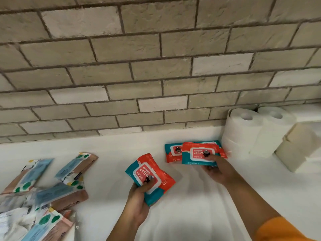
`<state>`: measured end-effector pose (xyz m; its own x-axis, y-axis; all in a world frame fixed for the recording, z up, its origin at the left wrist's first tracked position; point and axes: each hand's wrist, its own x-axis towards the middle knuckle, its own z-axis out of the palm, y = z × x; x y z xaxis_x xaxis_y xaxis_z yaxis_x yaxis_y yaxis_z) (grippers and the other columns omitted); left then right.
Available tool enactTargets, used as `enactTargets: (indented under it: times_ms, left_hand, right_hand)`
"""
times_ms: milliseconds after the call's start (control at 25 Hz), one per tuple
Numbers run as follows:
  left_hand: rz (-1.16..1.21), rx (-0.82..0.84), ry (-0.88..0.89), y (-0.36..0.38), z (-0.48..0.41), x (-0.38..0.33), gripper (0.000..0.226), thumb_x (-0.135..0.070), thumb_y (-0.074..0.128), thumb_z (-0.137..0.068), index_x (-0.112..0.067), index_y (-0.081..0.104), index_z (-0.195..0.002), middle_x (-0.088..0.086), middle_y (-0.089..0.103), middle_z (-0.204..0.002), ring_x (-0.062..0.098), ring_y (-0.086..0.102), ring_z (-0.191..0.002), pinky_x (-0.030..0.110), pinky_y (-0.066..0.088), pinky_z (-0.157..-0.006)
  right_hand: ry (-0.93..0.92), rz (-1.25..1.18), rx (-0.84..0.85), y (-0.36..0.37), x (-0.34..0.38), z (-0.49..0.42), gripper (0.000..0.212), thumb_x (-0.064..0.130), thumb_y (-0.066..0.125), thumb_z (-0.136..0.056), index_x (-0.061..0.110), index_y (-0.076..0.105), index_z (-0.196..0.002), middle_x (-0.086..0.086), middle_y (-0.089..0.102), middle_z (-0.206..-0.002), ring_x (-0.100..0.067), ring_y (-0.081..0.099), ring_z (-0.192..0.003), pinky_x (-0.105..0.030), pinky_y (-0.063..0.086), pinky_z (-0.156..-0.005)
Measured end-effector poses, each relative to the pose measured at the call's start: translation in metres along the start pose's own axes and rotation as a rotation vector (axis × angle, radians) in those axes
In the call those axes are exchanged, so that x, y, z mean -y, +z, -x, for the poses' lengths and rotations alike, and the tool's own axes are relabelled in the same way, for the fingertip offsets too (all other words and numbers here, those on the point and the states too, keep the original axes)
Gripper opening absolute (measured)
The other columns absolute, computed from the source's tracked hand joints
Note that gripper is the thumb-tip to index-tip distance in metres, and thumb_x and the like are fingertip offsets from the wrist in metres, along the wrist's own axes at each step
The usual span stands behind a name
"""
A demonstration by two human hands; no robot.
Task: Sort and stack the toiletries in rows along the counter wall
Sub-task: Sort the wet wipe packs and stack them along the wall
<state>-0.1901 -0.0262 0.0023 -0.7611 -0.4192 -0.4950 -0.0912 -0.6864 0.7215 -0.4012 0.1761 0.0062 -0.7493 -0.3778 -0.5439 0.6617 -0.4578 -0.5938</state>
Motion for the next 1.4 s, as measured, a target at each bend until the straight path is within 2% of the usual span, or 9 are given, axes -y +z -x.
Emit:
enactTargets:
  times_ms: [160, 360, 520, 680, 800, 880, 1000, 1160, 1400]
  left_hand:
    - [-0.090, -0.046, -0.074, 0.012, -0.014, 0.007, 0.047, -0.001, 0.074, -0.085, -0.018, 0.058, -0.125, 0.013, 0.075, -0.115, 0.038, 0.072, -0.103, 0.052, 0.058, -0.084]
    - [-0.224, -0.096, -0.078, 0.030, -0.038, 0.011, 0.060, 0.002, 0.076, -0.083, -0.021, 0.044, -0.128, 0.012, 0.069, -0.120, 0.036, 0.072, -0.102, 0.055, 0.060, -0.083]
    - [-0.469, -0.061, 0.015, 0.050, -0.067, 0.001, 0.071, -0.015, 0.080, -0.083, -0.029, 0.037, -0.138, 0.003, 0.063, -0.127, 0.028, 0.066, -0.112, 0.053, 0.056, -0.095]
    - [-0.747, -0.067, 0.021, 0.075, -0.101, -0.022, 0.069, -0.025, 0.083, -0.079, -0.030, 0.046, -0.137, 0.001, 0.059, -0.133, 0.027, 0.063, -0.117, 0.049, 0.057, -0.092]
    - [-0.870, -0.061, -0.029, 0.088, -0.126, -0.036, 0.073, -0.026, 0.088, -0.072, -0.024, 0.053, -0.136, 0.005, 0.060, -0.133, 0.028, 0.065, -0.113, 0.050, 0.059, -0.089]
    - [-0.866, -0.083, -0.072, 0.090, -0.139, -0.035, 0.074, -0.022, 0.090, -0.071, -0.020, 0.053, -0.136, 0.009, 0.059, -0.133, 0.028, 0.067, -0.109, 0.048, 0.061, -0.087]
    - [-0.656, -0.235, -0.052, 0.089, -0.153, -0.030, 0.086, -0.015, 0.093, -0.066, -0.013, 0.046, -0.138, 0.017, 0.061, -0.128, 0.031, 0.070, -0.099, 0.049, 0.061, -0.085]
    - [-0.613, -0.462, 0.085, 0.096, -0.151, -0.016, 0.090, -0.027, 0.093, -0.068, -0.013, 0.041, -0.140, 0.015, 0.063, -0.124, 0.026, 0.070, -0.093, 0.039, 0.063, -0.074]
    - [-0.818, -0.414, 0.212, 0.109, -0.145, 0.014, 0.063, -0.034, 0.084, -0.079, -0.017, 0.050, -0.130, 0.008, 0.065, -0.126, 0.018, 0.063, -0.097, 0.039, 0.058, -0.089]
  right_hand:
    - [-0.051, 0.006, -0.157, -0.015, 0.017, -0.038, 0.039, -0.009, 0.063, -0.087, 0.008, 0.060, -0.122, -0.014, 0.068, -0.114, -0.026, 0.069, -0.094, -0.027, 0.063, -0.060]
    - [-0.292, 0.101, -0.472, -0.025, 0.005, -0.057, 0.025, -0.008, 0.070, -0.086, 0.010, 0.064, -0.101, -0.009, 0.068, -0.110, -0.024, 0.067, -0.094, -0.043, 0.058, -0.097]
    - [-0.299, 0.220, -0.592, -0.032, -0.006, -0.062, 0.029, 0.009, 0.079, -0.085, 0.014, 0.064, -0.109, -0.006, 0.071, -0.105, -0.024, 0.069, -0.097, -0.038, 0.061, -0.082]
    - [-0.138, 0.194, -0.459, -0.030, -0.006, -0.062, 0.015, 0.013, 0.077, -0.091, 0.015, 0.064, -0.098, -0.013, 0.072, -0.102, -0.029, 0.070, -0.094, -0.045, 0.062, -0.087]
    - [-0.065, 0.085, -0.353, -0.021, -0.004, -0.056, 0.008, 0.004, 0.071, -0.093, 0.007, 0.064, -0.093, -0.018, 0.071, -0.091, -0.028, 0.070, -0.081, -0.033, 0.064, -0.059]
    - [-0.061, 0.063, -0.348, -0.020, -0.004, -0.059, 0.006, 0.002, 0.070, -0.094, 0.004, 0.065, -0.097, -0.021, 0.072, -0.093, -0.031, 0.071, -0.080, -0.030, 0.062, -0.050]
    - [-0.082, 0.078, -0.357, -0.021, -0.003, -0.066, 0.013, 0.005, 0.070, -0.094, 0.006, 0.064, -0.105, -0.020, 0.073, -0.099, -0.030, 0.074, -0.084, -0.032, 0.064, -0.057]
    - [-0.146, 0.087, -0.373, -0.023, 0.000, -0.077, 0.013, 0.010, 0.071, -0.095, 0.016, 0.062, -0.102, -0.014, 0.074, -0.102, -0.029, 0.074, -0.089, -0.047, 0.062, -0.086]
    - [-0.141, 0.138, -0.387, -0.027, 0.002, -0.085, 0.014, 0.016, 0.072, -0.094, 0.017, 0.062, -0.103, -0.013, 0.074, -0.106, -0.030, 0.075, -0.091, -0.048, 0.062, -0.089]
